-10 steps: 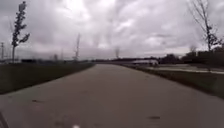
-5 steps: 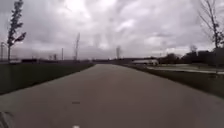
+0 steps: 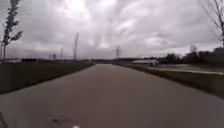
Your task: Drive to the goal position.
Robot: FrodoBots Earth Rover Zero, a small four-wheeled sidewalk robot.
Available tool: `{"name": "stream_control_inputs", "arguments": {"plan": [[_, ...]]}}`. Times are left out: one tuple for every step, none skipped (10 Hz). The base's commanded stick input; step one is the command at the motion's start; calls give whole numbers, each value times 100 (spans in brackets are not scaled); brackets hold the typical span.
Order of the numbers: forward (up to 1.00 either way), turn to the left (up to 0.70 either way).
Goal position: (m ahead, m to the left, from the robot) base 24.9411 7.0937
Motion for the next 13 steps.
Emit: {"name": "stream_control_inputs", "arguments": {"plan": [[100, -18], [100, 0], [100, 0], [100, 0], [100, 0], [100, 0], [100, 0], [100, 0], [100, 0], [100, 0], [100, 0], [100, 0], [100, 0]]}}
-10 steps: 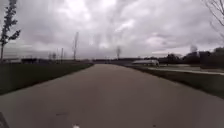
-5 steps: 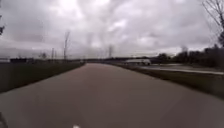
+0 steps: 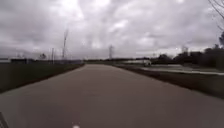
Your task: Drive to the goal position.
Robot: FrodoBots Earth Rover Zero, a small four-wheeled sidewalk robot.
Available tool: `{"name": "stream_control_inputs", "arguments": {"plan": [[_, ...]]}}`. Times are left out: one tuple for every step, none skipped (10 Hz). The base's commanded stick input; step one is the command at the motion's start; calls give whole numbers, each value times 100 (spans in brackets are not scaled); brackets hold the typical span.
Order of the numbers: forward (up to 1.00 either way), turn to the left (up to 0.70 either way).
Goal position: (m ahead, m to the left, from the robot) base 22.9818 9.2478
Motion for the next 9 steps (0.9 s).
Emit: {"name": "stream_control_inputs", "arguments": {"plan": [[100, 0], [100, 0], [100, 0], [100, 0], [100, 0], [100, 0], [100, 0], [100, 0], [100, 0]]}}
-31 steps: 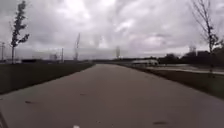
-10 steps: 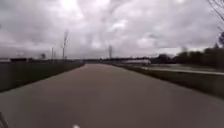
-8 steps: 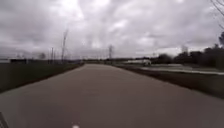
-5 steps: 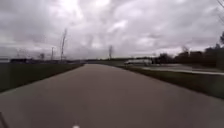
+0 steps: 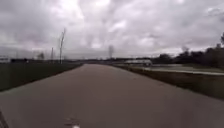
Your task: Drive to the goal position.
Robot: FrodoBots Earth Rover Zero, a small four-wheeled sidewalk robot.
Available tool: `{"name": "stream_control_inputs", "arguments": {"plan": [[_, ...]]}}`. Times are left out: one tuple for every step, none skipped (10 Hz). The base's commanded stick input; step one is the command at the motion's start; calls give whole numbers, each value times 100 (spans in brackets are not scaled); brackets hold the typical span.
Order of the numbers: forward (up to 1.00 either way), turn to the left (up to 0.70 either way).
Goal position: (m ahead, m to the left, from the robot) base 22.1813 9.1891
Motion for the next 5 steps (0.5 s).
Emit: {"name": "stream_control_inputs", "arguments": {"plan": [[100, 0], [100, 0], [100, 0], [100, 0], [100, 0]]}}
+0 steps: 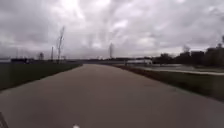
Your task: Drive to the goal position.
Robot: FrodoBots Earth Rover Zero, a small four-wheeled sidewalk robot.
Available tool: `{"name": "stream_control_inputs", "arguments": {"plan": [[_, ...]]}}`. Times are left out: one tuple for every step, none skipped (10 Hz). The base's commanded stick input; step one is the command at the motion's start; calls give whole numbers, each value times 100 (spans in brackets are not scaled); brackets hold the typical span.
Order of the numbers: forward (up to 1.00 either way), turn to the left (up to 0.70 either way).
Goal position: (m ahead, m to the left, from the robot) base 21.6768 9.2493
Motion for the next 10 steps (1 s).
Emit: {"name": "stream_control_inputs", "arguments": {"plan": [[100, 0], [100, 0], [100, 0], [100, 0], [100, 0], [100, 0], [100, 0], [100, 0], [100, 0], [100, 0]]}}
